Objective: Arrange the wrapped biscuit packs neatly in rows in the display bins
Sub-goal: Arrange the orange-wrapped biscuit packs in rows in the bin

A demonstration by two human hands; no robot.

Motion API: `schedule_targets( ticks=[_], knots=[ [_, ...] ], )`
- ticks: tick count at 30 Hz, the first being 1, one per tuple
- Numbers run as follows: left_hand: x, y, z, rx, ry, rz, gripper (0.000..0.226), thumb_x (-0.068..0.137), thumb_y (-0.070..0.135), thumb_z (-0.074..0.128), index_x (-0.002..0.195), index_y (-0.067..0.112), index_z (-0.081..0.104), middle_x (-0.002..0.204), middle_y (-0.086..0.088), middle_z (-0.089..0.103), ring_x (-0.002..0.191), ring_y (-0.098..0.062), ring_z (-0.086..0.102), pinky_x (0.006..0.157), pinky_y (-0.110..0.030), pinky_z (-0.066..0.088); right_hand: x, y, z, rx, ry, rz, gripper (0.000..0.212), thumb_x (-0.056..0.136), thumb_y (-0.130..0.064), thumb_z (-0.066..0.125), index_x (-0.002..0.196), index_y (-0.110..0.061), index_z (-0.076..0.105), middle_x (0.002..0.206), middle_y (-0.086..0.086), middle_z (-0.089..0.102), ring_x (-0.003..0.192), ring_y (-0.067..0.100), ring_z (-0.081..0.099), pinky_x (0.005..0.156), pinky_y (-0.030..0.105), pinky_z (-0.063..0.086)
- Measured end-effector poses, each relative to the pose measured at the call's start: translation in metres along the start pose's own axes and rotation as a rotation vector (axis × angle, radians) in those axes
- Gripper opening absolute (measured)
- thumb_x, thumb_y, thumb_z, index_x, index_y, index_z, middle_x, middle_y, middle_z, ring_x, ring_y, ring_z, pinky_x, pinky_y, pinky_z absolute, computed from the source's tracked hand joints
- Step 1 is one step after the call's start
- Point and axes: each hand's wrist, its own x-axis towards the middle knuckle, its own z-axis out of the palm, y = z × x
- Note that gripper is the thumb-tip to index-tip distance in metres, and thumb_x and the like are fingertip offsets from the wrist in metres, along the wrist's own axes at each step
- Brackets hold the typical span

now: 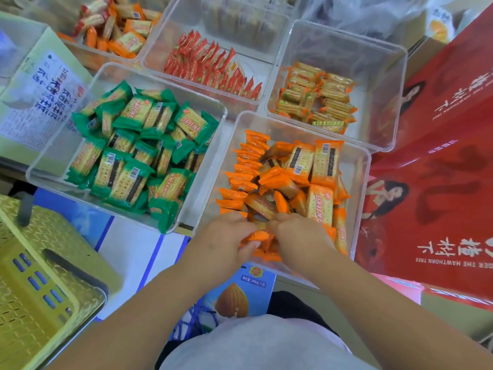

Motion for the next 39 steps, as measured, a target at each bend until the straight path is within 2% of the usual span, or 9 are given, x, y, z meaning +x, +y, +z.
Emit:
schedule_targets(
  ticks=[3,6,13,17,21,26,32,35,39],
  knots=[
    [0.005,0.003,0.003,0.049,-0.104,0.023,0.018,0.094,0.033,0.064,0.107,0.022,0.071,0.097,0.001,0.054,0.089,-0.015,0.048,0.076,-0.037,0.044,0.006,-0.002,0.003,-0.017,-0.045,-0.02,0.049,0.093,-0.016,0.061,0.137,-0.033,0.047,0.121,-0.001,0.051,0.107,0.025,0.054,0.065,0.034,0.042],
    [0.005,0.0,-0.001,0.035,-0.129,0.025,0.018,0.094,0.031,0.066,0.107,0.021,0.073,0.099,0.0,0.056,0.091,-0.015,0.05,0.078,-0.037,0.045,0.013,-0.006,0.004,-0.073,-0.066,-0.065,0.037,0.095,-0.016,0.059,0.129,-0.03,0.054,0.125,0.0,0.049,0.104,0.026,0.053,0.062,0.035,0.04],
    [-0.011,-0.012,-0.01,-0.099,-0.031,-0.048,0.021,0.092,0.024,0.071,0.112,0.024,0.075,0.103,0.009,0.064,0.094,-0.004,0.055,0.078,-0.021,0.045,0.016,-0.001,0.0,-0.092,-0.068,-0.101,0.035,0.094,-0.007,0.054,0.123,-0.026,0.058,0.108,0.001,0.05,0.078,0.021,0.041,0.05,0.034,0.032],
    [-0.02,-0.022,-0.015,-0.205,0.108,-0.113,0.018,0.091,0.021,0.072,0.108,0.026,0.075,0.093,0.019,0.061,0.088,0.0,0.056,0.072,-0.009,0.039,0.009,0.003,-0.003,-0.042,0.014,-0.072,0.03,0.096,-0.009,0.054,0.123,-0.022,0.057,0.09,-0.002,0.04,0.077,0.025,0.05,0.055,0.034,0.039],
    [-0.028,-0.031,-0.022,-0.249,0.285,-0.184,0.014,0.089,0.03,0.064,0.099,0.036,0.071,0.087,0.017,0.064,0.081,-0.011,0.059,0.067,-0.016,0.043,0.001,0.006,-0.013,0.131,0.077,0.013,0.024,0.107,-0.033,0.041,0.121,-0.025,0.059,0.101,0.0,0.058,0.09,0.025,0.062,0.066,0.037,0.051],
    [-0.03,-0.029,-0.027,-0.256,0.427,-0.22,0.014,0.091,0.033,0.062,0.1,0.042,0.066,0.094,0.015,0.062,0.085,-0.011,0.059,0.068,-0.014,0.044,0.005,-0.013,-0.012,0.146,0.005,-0.05,0.022,0.107,-0.033,0.042,0.109,-0.022,0.06,0.1,0.001,0.063,0.09,0.026,0.063,0.062,0.036,0.046],
    [-0.007,-0.011,-0.021,-0.204,0.279,-0.114,0.011,0.089,0.028,0.064,0.096,0.036,0.068,0.091,0.012,0.063,0.088,-0.006,0.057,0.071,-0.011,0.039,0.012,-0.026,0.01,0.25,-0.097,-0.053,0.03,0.106,-0.038,0.04,0.128,-0.024,0.054,0.107,0.005,0.067,0.09,0.026,0.064,0.078,0.045,0.056],
    [0.008,-0.008,-0.012,-0.115,0.149,-0.082,0.019,0.091,0.028,0.064,0.106,0.019,0.073,0.099,0.003,0.063,0.093,-0.013,0.056,0.078,-0.027,0.045,0.006,-0.018,0.009,0.258,-0.139,-0.097,0.034,0.105,-0.036,0.042,0.134,-0.02,0.051,0.107,0.008,0.067,0.088,0.027,0.063,0.079,0.044,0.054],
    [0.019,-0.003,0.003,-0.035,0.024,-0.032,0.017,0.089,0.023,0.071,0.106,0.02,0.072,0.102,-0.001,0.067,0.094,-0.021,0.059,0.081,-0.037,0.048,-0.007,-0.005,0.002,0.392,-0.171,-0.139,0.029,0.1,-0.025,0.051,0.127,-0.017,0.059,0.111,0.009,0.068,0.09,0.026,0.059,0.081,0.042,0.051]
  ],
)
